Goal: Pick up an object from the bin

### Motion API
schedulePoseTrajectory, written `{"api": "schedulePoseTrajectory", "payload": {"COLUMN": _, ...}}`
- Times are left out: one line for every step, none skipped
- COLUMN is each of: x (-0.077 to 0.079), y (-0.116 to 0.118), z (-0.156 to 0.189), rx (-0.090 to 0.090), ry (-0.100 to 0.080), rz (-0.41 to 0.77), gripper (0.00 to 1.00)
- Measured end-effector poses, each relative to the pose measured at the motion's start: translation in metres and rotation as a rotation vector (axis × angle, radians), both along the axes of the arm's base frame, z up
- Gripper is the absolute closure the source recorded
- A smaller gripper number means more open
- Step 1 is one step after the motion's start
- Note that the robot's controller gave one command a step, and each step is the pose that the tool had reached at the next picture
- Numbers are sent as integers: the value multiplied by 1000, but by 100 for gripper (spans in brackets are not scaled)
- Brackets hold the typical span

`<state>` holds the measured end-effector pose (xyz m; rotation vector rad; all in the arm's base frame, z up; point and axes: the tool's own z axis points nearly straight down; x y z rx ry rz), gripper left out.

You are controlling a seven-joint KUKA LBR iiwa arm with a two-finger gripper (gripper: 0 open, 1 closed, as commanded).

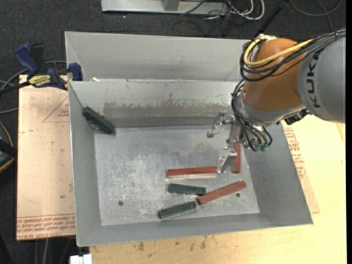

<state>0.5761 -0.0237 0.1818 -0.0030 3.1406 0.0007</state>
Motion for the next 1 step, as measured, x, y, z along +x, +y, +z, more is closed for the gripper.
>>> {"api": "schedulePoseTrajectory", "payload": {"x": 0, "y": 0, "z": 0, "rx": 0, "ry": 0, "rz": 0, "gripper": 0}}
